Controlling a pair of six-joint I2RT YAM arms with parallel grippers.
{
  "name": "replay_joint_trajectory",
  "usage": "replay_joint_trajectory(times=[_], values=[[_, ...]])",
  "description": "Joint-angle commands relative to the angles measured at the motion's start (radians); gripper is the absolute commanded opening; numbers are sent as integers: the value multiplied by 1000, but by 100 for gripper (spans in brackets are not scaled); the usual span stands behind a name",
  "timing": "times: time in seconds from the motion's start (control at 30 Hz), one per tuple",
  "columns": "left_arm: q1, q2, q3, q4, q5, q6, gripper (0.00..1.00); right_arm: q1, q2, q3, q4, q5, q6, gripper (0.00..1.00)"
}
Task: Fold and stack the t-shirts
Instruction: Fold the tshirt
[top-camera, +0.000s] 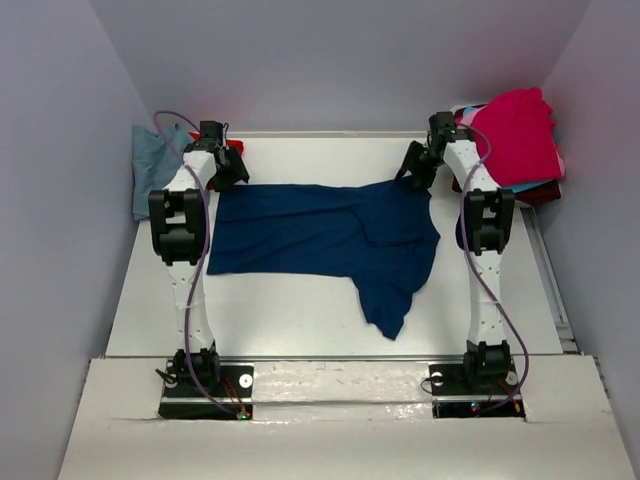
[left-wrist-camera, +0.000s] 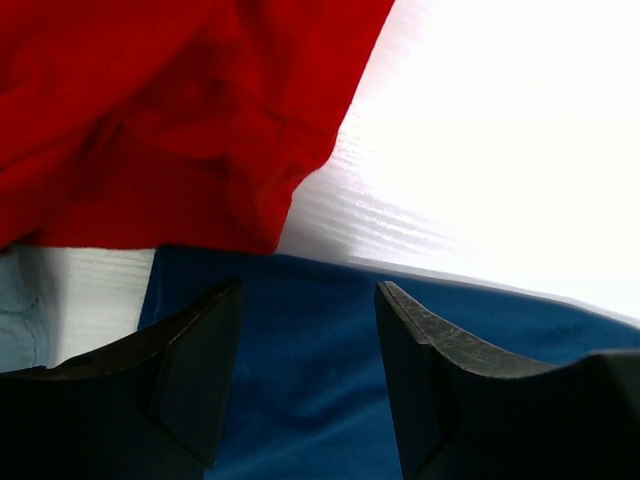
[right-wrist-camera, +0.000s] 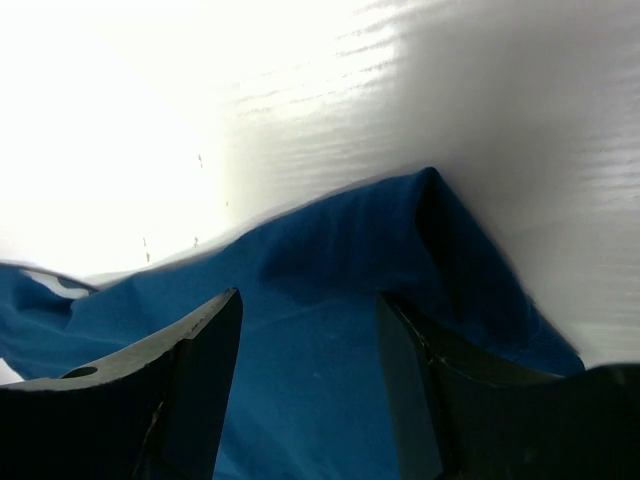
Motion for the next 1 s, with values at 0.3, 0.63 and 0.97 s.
replay_joint_trajectory(times=[0.3, 0.63, 0.97], values=[[-12, -164, -36, 140, 15, 8, 68, -19, -170, -24, 102, -53, -23, 68], [-21, -198, -19, 37, -5, 23, 68, -19, -299, -163, -151, -13, -37, 68], [-30, -114, -27, -61, -49, 26, 68, -10, -519, -629, -59, 10, -55, 64]])
